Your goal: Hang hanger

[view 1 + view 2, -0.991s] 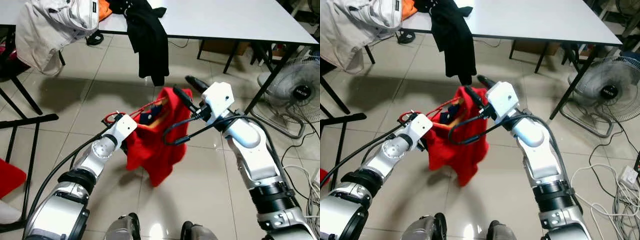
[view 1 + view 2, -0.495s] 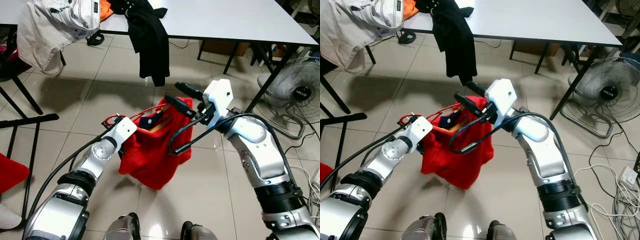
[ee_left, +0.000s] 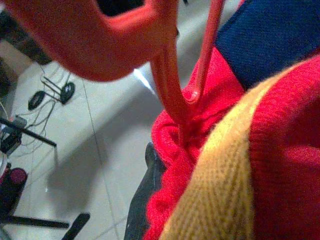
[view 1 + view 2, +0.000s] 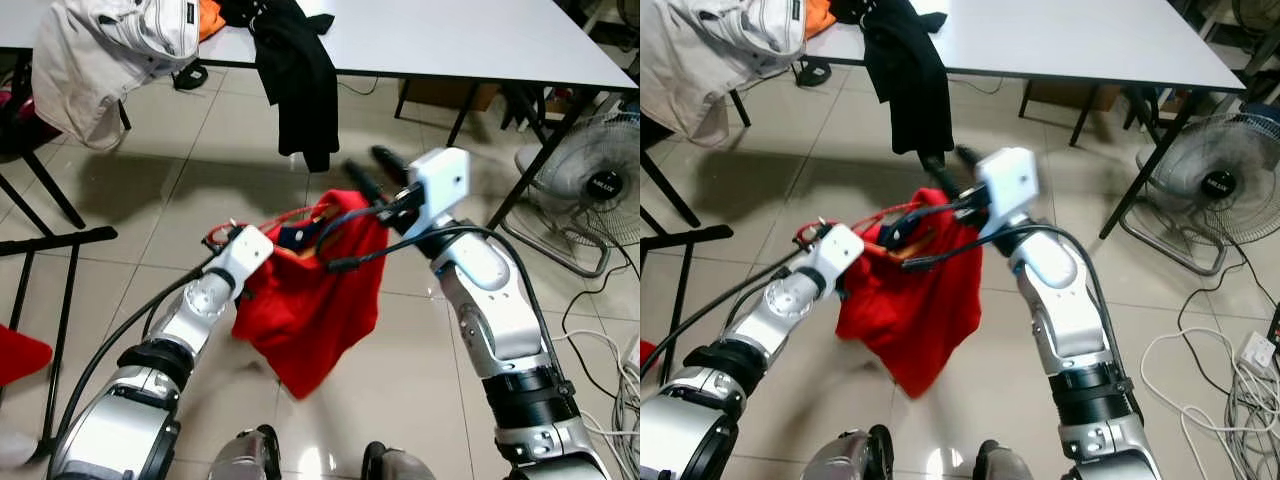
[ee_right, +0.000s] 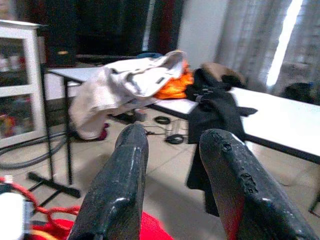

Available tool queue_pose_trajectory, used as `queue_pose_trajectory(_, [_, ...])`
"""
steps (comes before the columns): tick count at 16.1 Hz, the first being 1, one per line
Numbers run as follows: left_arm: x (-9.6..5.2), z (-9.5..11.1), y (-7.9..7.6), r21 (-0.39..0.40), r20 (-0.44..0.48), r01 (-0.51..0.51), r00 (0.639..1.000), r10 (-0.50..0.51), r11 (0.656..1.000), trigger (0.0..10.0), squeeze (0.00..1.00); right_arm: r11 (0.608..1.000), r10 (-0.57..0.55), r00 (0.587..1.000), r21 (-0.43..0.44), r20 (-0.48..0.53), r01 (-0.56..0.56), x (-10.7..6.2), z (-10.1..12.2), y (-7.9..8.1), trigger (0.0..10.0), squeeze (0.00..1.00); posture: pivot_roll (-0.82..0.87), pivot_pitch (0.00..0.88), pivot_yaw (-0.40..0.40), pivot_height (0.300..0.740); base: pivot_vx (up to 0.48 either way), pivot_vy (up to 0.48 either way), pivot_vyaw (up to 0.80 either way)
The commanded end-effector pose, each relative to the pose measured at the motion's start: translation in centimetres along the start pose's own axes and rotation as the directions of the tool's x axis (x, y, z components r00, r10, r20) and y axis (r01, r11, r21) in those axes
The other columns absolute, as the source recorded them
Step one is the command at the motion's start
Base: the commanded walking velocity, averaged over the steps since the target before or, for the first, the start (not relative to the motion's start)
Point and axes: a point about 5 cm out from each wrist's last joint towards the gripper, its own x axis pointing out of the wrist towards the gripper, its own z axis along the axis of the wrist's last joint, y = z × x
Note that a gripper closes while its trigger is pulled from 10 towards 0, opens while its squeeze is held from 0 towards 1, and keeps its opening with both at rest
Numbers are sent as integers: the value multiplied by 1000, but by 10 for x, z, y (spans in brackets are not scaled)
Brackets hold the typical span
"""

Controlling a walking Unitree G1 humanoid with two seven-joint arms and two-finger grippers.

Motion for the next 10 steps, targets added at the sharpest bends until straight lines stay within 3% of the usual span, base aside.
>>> queue_pose_trajectory(1, [4,20,9,-44,88,-31,996,35,999,10000,0,999,-48,999,-4,-4,48,-1,0,-7,10000,0,-95,130,-19,740,0,0,0])
queue_pose_trajectory(6, [2,34,13,-134,203,4,979,23,991,10000,0,986,-169,985,-7,40,170,-2,6,-25,10000,0,-95,130,-16,740,0,0,0])
queue_pose_trajectory(10, [0,31,31,11,203,-61,978,57,998,10000,0,956,-284,946,-33,157,293,-5,28,-50,10000,0,-102,122,-16,740,0,0,0])
